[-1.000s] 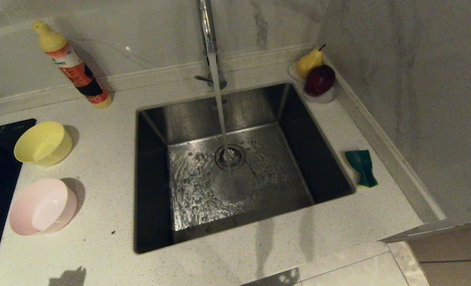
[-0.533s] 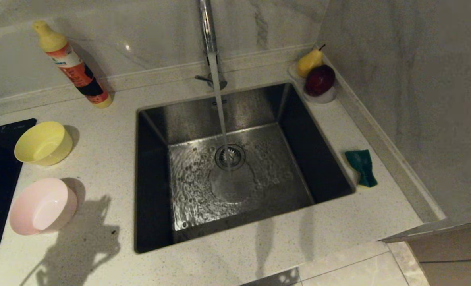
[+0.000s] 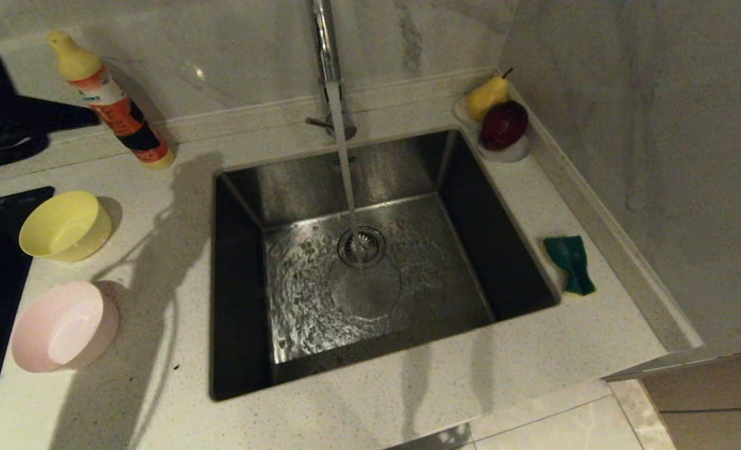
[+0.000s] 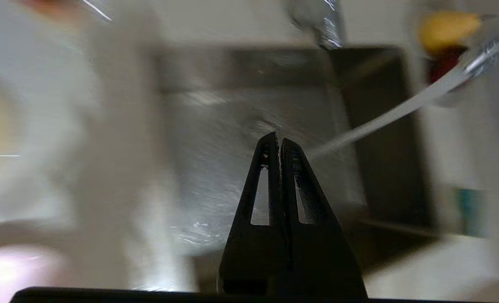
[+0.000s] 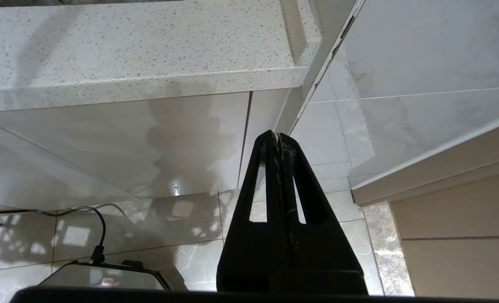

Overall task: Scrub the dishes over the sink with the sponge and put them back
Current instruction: Turn off the faucet

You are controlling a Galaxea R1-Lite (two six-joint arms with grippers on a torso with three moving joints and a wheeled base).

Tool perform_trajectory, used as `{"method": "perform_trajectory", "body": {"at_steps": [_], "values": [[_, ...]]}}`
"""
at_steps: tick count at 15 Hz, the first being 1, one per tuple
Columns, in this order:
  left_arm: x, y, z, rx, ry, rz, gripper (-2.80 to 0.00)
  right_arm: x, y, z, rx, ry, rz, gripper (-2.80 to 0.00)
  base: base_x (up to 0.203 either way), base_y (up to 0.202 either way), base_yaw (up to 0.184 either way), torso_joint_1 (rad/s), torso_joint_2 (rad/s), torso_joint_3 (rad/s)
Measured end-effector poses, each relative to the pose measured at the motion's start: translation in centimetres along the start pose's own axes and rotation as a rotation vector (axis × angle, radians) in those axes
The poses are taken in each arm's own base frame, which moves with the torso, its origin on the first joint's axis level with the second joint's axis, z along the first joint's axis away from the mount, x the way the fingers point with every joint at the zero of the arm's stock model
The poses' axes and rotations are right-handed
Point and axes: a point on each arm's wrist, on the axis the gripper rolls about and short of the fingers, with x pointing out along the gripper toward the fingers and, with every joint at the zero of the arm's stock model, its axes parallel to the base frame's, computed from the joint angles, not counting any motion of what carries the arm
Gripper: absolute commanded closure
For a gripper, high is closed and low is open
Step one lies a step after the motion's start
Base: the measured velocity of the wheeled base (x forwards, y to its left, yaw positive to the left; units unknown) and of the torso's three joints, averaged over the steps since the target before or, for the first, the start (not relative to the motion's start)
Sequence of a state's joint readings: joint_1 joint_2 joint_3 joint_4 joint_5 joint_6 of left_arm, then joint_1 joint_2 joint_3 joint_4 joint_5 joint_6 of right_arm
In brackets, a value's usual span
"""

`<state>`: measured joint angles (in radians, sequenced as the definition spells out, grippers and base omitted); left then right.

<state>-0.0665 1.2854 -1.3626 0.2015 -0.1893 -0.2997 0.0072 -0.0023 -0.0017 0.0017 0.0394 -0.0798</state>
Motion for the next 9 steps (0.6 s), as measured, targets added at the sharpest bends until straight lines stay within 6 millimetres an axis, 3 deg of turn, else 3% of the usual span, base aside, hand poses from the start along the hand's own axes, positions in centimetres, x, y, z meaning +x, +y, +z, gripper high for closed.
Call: {"method": "perform_trajectory", "body": {"at_steps": [3, 9], "values": [[6.2, -0.4, 0.2, -0.212, 0.151, -0.164, 0.00, 0.0, 0.0, 0.0, 0.000, 0.000, 0.000, 0.00, 0.000, 0.000, 0.000, 0.000, 0.00, 0.000], [13.5, -0.5, -2.5, -0.306, 0.292, -0.233, 0.00, 0.0, 0.0, 0.0, 0.000, 0.000, 0.000, 0.00, 0.000, 0.000, 0.000, 0.000, 0.00, 0.000]]}}
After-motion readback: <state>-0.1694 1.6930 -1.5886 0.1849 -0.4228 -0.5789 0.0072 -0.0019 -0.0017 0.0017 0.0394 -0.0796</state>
